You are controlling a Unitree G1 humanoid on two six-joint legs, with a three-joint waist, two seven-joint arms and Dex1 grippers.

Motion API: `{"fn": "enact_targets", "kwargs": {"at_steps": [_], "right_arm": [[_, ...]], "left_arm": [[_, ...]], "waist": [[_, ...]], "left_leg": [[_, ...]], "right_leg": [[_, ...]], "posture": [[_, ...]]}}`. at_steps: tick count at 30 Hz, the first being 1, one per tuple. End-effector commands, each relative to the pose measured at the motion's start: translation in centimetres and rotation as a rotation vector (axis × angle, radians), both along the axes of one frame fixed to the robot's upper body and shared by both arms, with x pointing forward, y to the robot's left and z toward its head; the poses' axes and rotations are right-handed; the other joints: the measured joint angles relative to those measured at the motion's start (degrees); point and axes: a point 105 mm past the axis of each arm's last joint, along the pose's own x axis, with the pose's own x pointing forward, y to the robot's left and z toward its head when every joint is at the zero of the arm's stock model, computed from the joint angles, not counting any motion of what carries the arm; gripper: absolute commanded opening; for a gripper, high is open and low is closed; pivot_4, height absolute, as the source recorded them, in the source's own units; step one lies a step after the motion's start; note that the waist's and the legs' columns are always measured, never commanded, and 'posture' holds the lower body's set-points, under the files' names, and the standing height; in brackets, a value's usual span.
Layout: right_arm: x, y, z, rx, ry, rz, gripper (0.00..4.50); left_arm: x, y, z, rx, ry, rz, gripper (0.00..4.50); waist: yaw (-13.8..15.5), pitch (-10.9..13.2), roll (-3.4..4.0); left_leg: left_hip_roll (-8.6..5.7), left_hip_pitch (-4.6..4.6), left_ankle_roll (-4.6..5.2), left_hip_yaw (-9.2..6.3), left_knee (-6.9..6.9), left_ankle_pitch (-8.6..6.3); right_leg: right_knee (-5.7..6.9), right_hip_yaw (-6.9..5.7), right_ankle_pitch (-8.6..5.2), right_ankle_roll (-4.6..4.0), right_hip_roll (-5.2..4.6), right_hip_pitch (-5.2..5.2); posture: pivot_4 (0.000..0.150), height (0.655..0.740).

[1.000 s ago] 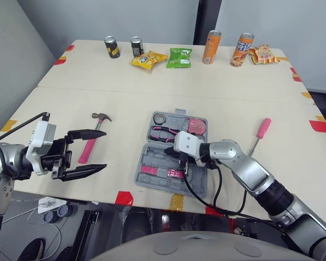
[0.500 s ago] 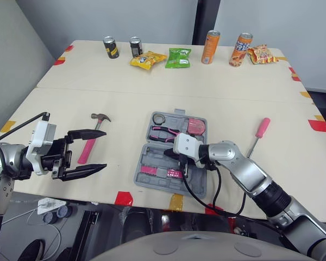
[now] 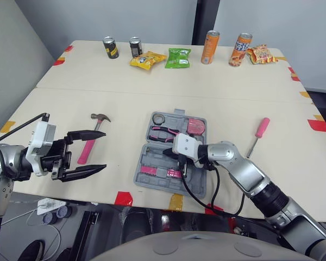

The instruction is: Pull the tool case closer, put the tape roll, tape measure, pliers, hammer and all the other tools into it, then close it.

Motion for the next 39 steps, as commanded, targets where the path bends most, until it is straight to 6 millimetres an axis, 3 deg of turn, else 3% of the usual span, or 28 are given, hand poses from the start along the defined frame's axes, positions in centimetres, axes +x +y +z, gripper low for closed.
{"fn": "enact_targets", "kwargs": {"at_steps": [1,11,26,31,39], "right_arm": [[0.1,-0.4,-0.3,-0.014,-0.004,-0.009,0.03],[0.1,-0.6,-1.0,-0.013,0.076,-0.053,0.03],[-0.2,-2.2,-4.2,-0.172,0.236,-0.135,0.03],[0.3,-0.2,-0.8,0.024,0.141,-0.072,0.03],[-0.2,-1.4,5.2,0.316,0.02,-0.022,0.03]], "left_arm": [[-0.2,0.0,0.8,0.0,-0.034,-0.005,4.5],[-0.2,0.0,0.8,-0.001,-0.035,-0.002,4.5],[-0.3,0.2,0.7,-0.004,-0.038,0.009,4.5],[-0.2,0.3,0.6,-0.022,-0.036,0.033,4.5],[0.3,1.0,1.0,-0.093,-0.035,0.128,4.5]], "waist": [[0.0,0.0,0.0],[0.0,0.0,-0.02],[0.0,-0.6,-0.03],[-0.3,-0.8,-0.02],[-0.1,-0.7,0.01]], "left_leg": [[0.0,0.0,0.0,-0.01,0.0,0.0],[0.0,0.01,0.0,0.0,0.0,0.0],[0.0,0.06,0.0,0.0,-0.01,0.0],[0.01,0.08,0.0,0.0,-0.04,0.0],[0.01,-0.02,0.0,-0.02,-0.03,-0.01]], "right_leg": [[0.0,-0.01,0.0,0.0,0.0,0.0],[-0.01,0.0,0.0,0.0,0.0,0.0],[-0.02,0.0,0.0,0.0,-0.01,0.09],[-0.03,0.0,0.0,-0.01,-0.02,0.11],[-0.07,-0.03,-0.01,-0.02,-0.02,0.02]], "posture": [[0.15,0.74],[0.15,0.74],[0.15,0.74],[0.15,0.74],[0.15,0.74]]}}
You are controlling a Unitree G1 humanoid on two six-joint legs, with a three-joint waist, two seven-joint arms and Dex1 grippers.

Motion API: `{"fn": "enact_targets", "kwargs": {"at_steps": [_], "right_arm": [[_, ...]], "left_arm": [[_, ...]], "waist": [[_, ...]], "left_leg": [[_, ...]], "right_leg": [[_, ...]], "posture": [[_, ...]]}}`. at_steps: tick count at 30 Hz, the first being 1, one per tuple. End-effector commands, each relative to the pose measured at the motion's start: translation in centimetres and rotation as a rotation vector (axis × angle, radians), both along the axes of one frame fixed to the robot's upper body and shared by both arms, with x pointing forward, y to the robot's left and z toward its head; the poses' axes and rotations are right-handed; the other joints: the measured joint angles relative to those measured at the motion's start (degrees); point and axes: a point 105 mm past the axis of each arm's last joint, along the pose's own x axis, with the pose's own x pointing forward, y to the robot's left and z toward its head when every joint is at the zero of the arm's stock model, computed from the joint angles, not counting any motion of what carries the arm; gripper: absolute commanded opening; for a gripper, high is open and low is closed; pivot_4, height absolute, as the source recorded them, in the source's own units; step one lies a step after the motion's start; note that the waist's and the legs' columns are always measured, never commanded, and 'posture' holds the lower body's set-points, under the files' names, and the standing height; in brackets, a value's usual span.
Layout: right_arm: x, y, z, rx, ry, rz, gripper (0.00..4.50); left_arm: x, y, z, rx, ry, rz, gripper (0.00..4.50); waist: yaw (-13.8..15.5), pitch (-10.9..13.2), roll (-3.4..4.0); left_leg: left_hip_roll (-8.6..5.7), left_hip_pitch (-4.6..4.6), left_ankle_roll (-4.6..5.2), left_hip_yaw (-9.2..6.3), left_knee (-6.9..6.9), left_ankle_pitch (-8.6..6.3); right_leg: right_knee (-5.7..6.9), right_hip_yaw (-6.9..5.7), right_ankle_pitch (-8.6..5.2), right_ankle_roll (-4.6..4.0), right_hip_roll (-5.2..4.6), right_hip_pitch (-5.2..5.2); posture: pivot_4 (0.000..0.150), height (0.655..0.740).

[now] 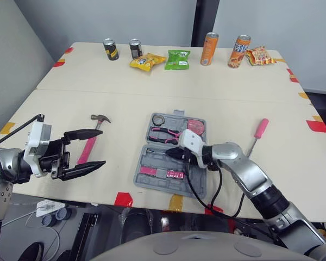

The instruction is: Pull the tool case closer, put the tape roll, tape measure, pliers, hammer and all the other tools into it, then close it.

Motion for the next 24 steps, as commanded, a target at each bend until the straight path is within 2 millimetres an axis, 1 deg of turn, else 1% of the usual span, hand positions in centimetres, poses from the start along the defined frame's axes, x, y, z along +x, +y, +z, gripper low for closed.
{"fn": "enact_targets", "kwargs": {"at_steps": [1,2,3,5,6,8,10,11,12,13,16,17,19,22,24], "right_arm": [[-0.3,-1.1,4.3,0.155,-0.111,0.007,0.03],[-0.4,-1.9,5.1,0.194,-0.126,-0.013,0.03],[-0.5,-2.5,5.6,0.218,-0.135,-0.027,0.03],[-0.2,-4.3,6.4,0.274,-0.157,-0.104,0.03],[-0.1,-5.2,6.6,0.289,-0.162,-0.141,0.03],[0.1,-7.9,6.4,0.285,-0.177,-0.234,0.03],[-0.1,-12.5,5.7,0.261,-0.175,-0.382,0.03],[-0.3,-13.9,5.6,0.254,-0.174,-0.427,0.03],[-0.8,-16.4,5.0,0.239,-0.165,-0.495,0.03],[-1.2,-18.5,4.7,0.225,-0.165,-0.563,0.03],[-2.8,-22.8,3.8,0.205,-0.149,-0.698,0.03],[-3.4,-24.3,3.3,0.194,-0.144,-0.752,0.26],[-4.5,-26.3,2.5,0.176,-0.135,-0.827,0.85],[-6.1,-28.7,1.2,0.165,-0.109,-0.926,1.88],[-7.1,-29.8,0.5,0.155,-0.099,-0.973,2.58]], "left_arm": [[0.1,0.7,0.9,-0.035,-0.032,0.064,4.5],[0.2,1.1,0.9,-0.044,-0.031,0.093,4.5],[0.3,1.4,0.9,-0.054,-0.03,0.122,4.5],[0.6,2.6,0.9,-0.08,-0.03,0.208,4.5],[0.8,3.2,0.9,-0.094,-0.029,0.253,4.5],[0.9,4.9,0.6,-0.119,-0.03,0.356,4.5],[0.9,7.6,0.0,-0.157,-0.02,0.508,4.5],[0.8,8.4,-0.2,-0.168,-0.016,0.554,4.5],[0.7,9.7,-0.8,-0.182,-0.008,0.629,4.5],[0.7,10.6,-1.3,-0.183,0.0,0.682,4.5],[0.4,12.4,-2.8,-0.167,0.022,0.78,4.5],[0.3,12.9,-3.3,-0.167,0.034,0.809,4.5],[0.1,13.7,-4.3,-0.161,0.052,0.854,4.5],[-0.4,15.1,-5.8,-0.162,0.082,0.93,4.5],[-0.8,16.2,-6.6,-0.163,0.1,0.977,4.5]], "waist": [[0.0,0.0,-0.01],[0.0,0.0,-0.01],[0.1,0.0,-0.01],[0.1,0.0,-0.02],[0.1,0.0,-0.02],[0.1,0.0,-0.02],[0.2,0.0,-0.02],[0.2,0.0,-0.02],[0.3,0.0,-0.04],[0.4,0.0,-0.05],[0.3,0.0,-0.07],[0.3,0.0,-0.08],[0.1,0.0,-0.08],[-0.1,0.0,-0.06],[-0.4,0.0,-0.05]], "left_leg": [[0.0,0.0,0.0,0.0,0.0,0.0],[0.0,0.0,0.0,0.0,0.0,0.0],[0.0,0.0,0.01,0.0,0.0,0.0],[0.0,-0.01,0.01,0.0,0.0,-0.01],[0.0,-0.01,0.01,-0.01,-0.01,-0.01],[-0.01,-0.01,0.01,-0.01,-0.02,-0.01],[-0.01,-0.02,0.02,-0.01,-0.04,-0.02],[-0.02,-0.01,0.03,-0.01,-0.07,-0.02],[-0.02,-0.02,0.03,0.0,-0.08,-0.03],[-0.03,-0.03,0.04,-0.02,-0.1,-0.03],[-0.06,0.08,0.16,-0.05,-0.23,-0.07],[-0.07,0.1,0.2,-0.06,-0.26,-0.07],[-0.07,0.12,0.27,-0.1,-0.3,-0.07],[-0.08,0.12,0.34,-0.12,-0.34,-0.08],[-0.1,0.13,0.48,-0.12,-0.39,-0.11]], "right_leg": [[-0.01,0.0,0.0,0.0,0.0,0.0],[-0.01,0.0,0.0,0.0,0.0,0.01],[-0.03,0.0,0.0,0.0,0.0,0.01],[-0.05,0.0,0.0,0.0,-0.01,0.02],[-0.08,-0.01,0.0,0.0,-0.01,0.02],[-0.09,0.0,0.0,0.0,-0.01,0.03],[-0.16,-0.01,0.0,0.0,-0.02,0.05],[-0.2,-0.01,0.0,0.0,-0.03,0.06],[-0.24,-0.01,0.0,0.01,-0.04,0.08],[-0.33,-0.03,0.01,0.02,-0.04,0.1],[-0.55,-0.1,0.02,0.03,-0.09,0.35],[-0.56,-0.12,0.02,0.03,-0.1,0.37],[-0.6,-0.16,0.02,0.03,-0.11,0.41],[-0.63,-0.19,0.02,0.03,-0.11,0.42],[-0.67,-0.21,0.02,0.03,-0.14,0.43]], "posture": [[0.15,0.74],[0.15,0.74],[0.15,0.74],[0.15,0.74],[0.15,0.74],[0.15,0.74],[0.15,0.74],[0.15,0.74],[0.15,0.74],[0.15,0.74],[0.15,0.74],[0.15,0.74],[0.15,0.74],[0.15,0.74],[0.15,0.74]]}}
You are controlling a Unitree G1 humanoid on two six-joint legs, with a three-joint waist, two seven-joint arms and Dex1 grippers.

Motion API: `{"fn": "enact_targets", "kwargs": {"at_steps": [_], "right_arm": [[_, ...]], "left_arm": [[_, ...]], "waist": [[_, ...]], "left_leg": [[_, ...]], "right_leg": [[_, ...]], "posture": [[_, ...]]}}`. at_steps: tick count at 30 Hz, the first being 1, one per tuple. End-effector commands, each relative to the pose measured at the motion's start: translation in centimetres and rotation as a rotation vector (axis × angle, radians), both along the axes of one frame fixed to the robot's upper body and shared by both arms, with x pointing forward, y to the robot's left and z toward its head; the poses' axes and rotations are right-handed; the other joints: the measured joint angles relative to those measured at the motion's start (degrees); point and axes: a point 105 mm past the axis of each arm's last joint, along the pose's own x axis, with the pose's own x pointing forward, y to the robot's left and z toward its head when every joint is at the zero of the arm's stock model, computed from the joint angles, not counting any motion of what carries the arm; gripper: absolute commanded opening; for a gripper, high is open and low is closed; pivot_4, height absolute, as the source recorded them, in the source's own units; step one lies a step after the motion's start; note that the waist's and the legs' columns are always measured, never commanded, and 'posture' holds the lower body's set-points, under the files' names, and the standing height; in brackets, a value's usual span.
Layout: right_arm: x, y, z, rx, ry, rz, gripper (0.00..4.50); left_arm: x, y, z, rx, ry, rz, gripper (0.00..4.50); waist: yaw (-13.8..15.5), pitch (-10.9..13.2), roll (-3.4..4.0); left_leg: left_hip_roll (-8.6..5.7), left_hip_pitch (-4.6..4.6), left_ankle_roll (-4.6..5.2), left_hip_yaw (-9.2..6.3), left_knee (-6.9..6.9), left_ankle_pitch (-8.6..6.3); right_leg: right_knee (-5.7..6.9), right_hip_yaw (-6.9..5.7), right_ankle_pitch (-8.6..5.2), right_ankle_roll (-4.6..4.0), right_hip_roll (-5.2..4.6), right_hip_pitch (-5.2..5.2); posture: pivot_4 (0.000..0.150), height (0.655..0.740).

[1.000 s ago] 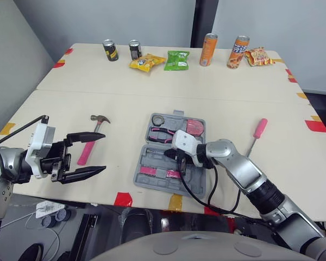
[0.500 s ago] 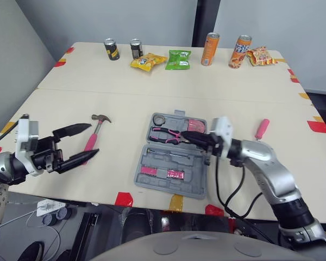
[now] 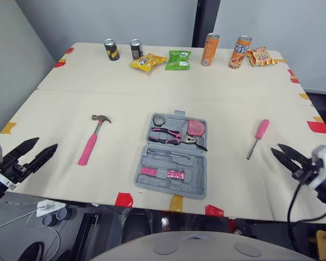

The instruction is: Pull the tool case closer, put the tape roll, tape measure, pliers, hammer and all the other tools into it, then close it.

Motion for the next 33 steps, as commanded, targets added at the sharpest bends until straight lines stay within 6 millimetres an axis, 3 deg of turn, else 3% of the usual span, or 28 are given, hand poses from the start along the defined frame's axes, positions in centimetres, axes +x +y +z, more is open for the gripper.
{"fn": "enact_targets", "kwargs": {"at_steps": [1,6,12,17,23,26,33], "right_arm": [[-1.4,-2.0,0.1,0.001,-0.029,-0.079,2.93],[-2.9,-3.7,-1.2,0.025,0.004,-0.174,4.48],[-3.4,-4.1,-1.6,0.03,0.016,-0.199,4.48],[-2.5,-3.4,-0.5,0.024,-0.016,-0.166,4.48],[-0.2,0.6,2.9,0.052,-0.091,0.038,4.48],[0.9,3.7,4.9,0.07,-0.116,0.191,4.48],[1.4,9.7,7.6,0.007,-0.137,0.538,4.48]], "left_arm": [[-0.8,2.3,-0.8,0.009,0.003,0.093,4.5],[-2.1,4.3,-2.6,0.003,0.057,0.183,4.5],[-2.2,4.7,-2.7,0.011,0.053,0.187,4.5],[-1.4,3.9,-1.8,0.017,0.013,0.139,4.5],[0.7,1.5,-0.5,0.042,-0.032,0.091,4.5],[2.3,-0.3,-0.2,0.061,-0.031,0.08,4.5],[5.7,-3.7,0.1,0.098,0.006,0.121,4.5]], "waist": [[-0.2,0.0,0.03],[-0.3,0.0,0.04],[0.1,0.0,0.04],[0.1,0.0,0.06],[-0.1,0.1,0.15],[-0.1,0.1,0.16],[0.0,0.1,0.13]], "left_leg": [[-0.01,0.01,0.18,0.0,-0.01,-0.07],[-0.01,0.06,0.41,0.0,-0.05,-0.12],[0.08,0.0,0.61,-0.13,-0.06,-0.14],[0.05,-0.06,0.67,-0.21,-0.06,-0.13],[0.05,-0.09,0.77,-0.28,-0.06,-0.13],[0.04,-0.11,0.8,-0.35,-0.06,-0.13],[-0.02,-0.18,0.78,-0.49,-0.05,-0.11]], "right_leg": [[-0.01,-0.01,0.0,0.0,-0.02,0.01],[-0.01,-0.04,0.0,-0.02,-0.05,0.03],[-0.02,-0.25,0.0,-0.03,-0.18,0.07],[-0.06,-0.38,0.0,-0.03,-0.25,0.08],[-0.06,-0.5,-0.01,-0.05,-0.28,0.11],[-0.06,-0.59,-0.01,-0.05,-0.29,0.14],[-0.11,-0.7,-0.02,-0.06,-0.29,0.15]], "posture": [[0.15,0.74],[0.15,0.74],[0.15,0.74],[0.15,0.74],[0.15,0.74],[0.15,0.74],[0.15,0.74]]}}
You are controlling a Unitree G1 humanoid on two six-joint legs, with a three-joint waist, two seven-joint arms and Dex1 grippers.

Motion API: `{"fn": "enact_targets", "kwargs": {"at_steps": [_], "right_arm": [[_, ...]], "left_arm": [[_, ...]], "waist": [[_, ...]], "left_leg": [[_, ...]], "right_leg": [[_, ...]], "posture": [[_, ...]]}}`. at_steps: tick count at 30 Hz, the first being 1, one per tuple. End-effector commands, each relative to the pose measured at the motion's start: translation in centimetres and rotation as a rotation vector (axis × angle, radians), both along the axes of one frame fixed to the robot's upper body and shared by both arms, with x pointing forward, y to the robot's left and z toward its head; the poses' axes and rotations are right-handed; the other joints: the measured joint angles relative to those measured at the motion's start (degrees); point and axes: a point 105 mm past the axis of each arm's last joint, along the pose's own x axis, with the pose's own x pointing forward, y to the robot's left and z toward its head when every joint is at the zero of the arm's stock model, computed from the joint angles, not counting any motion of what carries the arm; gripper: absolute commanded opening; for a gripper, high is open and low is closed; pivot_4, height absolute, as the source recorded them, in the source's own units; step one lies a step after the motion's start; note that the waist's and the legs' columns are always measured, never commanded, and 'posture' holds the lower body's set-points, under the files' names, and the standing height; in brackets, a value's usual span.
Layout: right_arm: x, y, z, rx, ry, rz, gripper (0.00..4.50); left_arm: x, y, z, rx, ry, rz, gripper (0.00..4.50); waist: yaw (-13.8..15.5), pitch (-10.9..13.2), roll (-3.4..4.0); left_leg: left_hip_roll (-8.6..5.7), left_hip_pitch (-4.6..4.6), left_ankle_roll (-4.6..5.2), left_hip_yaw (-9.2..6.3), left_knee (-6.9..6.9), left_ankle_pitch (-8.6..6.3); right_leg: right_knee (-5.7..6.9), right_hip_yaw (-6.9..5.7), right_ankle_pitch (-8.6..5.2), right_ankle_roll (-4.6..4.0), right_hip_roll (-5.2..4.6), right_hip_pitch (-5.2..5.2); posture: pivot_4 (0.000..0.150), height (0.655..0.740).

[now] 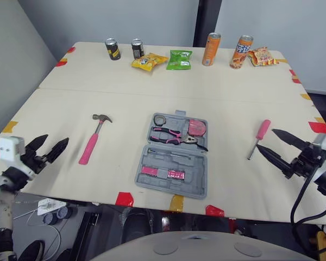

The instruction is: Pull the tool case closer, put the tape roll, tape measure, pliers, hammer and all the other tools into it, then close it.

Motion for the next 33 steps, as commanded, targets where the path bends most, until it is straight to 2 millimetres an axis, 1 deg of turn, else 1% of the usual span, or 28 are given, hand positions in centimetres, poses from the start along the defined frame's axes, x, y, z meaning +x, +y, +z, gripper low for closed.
{"fn": "enact_targets", "kwargs": {"at_steps": [1,3,8,11,13,15,19,21,25,28,33], "right_arm": [[-0.6,3.0,1.4,-0.099,-0.055,0.219,4.48],[-0.7,3.9,1.9,-0.131,-0.08,0.299,4.48],[-0.3,6.4,3.8,-0.102,-0.138,0.436,4.48],[0.0,7.7,4.6,-0.097,-0.166,0.489,4.48],[0.4,8.4,5.1,-0.086,-0.187,0.509,4.48],[0.8,8.8,5.3,-0.079,-0.2,0.517,4.48],[1.2,9.4,5.8,-0.069,-0.22,0.535,4.48],[1.5,9.5,6.1,-0.075,-0.232,0.536,4.48],[1.8,9.4,6.6,-0.072,-0.248,0.53,4.48],[1.5,9.7,6.7,-0.061,-0.228,0.546,4.48],[0.8,10.1,6.9,-0.041,-0.19,0.592,4.48]], "left_arm": [[1.9,-1.8,0.9,0.044,0.005,0.011,4.5],[2.8,-2.6,1.1,0.053,0.013,0.026,4.5],[4.6,-4.0,0.8,0.099,0.051,0.06,4.5],[5.5,-4.3,-0.2,0.117,0.121,0.119,4.5],[6.1,-4.9,-0.9,0.15,0.152,0.106,4.5],[6.5,-5.6,-1.3,0.16,0.153,0.08,4.5],[7.8,-6.8,-2.5,0.076,0.165,0.047,4.5],[8.3,-7.1,-2.9,0.076,0.175,0.038,4.5],[9.2,-7.6,-3.0,0.063,0.155,0.026,4.5],[9.9,-8.1,-3.6,0.065,0.151,0.013,4.5],[10.4,-8.7,-4.4,0.069,0.153,0.004,4.5]], "waist": [[0.1,0.0,-0.01],[0.1,0.0,-0.03],[0.0,0.1,-0.03],[0.1,0.1,-0.03],[0.2,0.1,-0.02],[0.4,0.1,-0.02],[0.8,0.1,-0.02],[1.1,0.1,-0.02],[1.5,0.1,-0.03],[1.8,0.1,-0.03],[2.6,0.1,-0.01]], "left_leg": [[-0.01,0.0,0.0,0.0,0.0,0.0],[-0.11,0.0,-0.02,-0.04,0.0,0.01],[-0.21,-0.01,-0.34,-0.05,0.0,0.17],[-0.2,0.01,-0.45,-0.06,0.0,0.21],[-0.21,0.0,-0.49,-0.06,0.01,0.22],[-0.21,0.0,-0.52,-0.06,0.02,0.24],[-0.21,-0.02,-0.63,-0.08,0.02,0.25],[-0.22,-0.02,-0.65,-0.07,0.02,0.26],[-0.22,-0.04,-0.71,-0.06,0.03,0.25],[-0.22,-0.04,-0.74,-0.06,0.03,0.24],[-0.22,-0.02,-0.8,-0.01,0.03,0.23]], "right_leg": [[-0.01,0.0,0.0,0.0,0.0,0.01],[-0.06,-0.01,0.0,0.01,0.0,0.07],[-0.07,0.02,0.01,0.02,0.1,0.08],[-0.05,0.03,0.01,0.02,0.13,0.09],[-0.06,0.04,0.02,0.04,0.13,0.09],[-0.05,0.05,0.03,0.04,0.13,0.09],[-0.07,0.04,0.02,0.05,0.15,0.06],[-0.07,0.05,0.03,0.05,0.15,0.06],[-0.07,0.06,0.03,0.05,0.15,0.06],[-0.09,0.07,0.03,0.06,0.15,0.08],[-0.1,0.11,0.04,0.07,0.15,0.09]], "posture": [[0.15,0.74],[0.15,0.74],[0.15,0.74],[0.15,0.74],[0.15,0.74],[0.15,0.74],[0.15,0.74],[0.15,0.74],[0.15,0.74],[0.15,0.74],[0.15,0.74]]}}
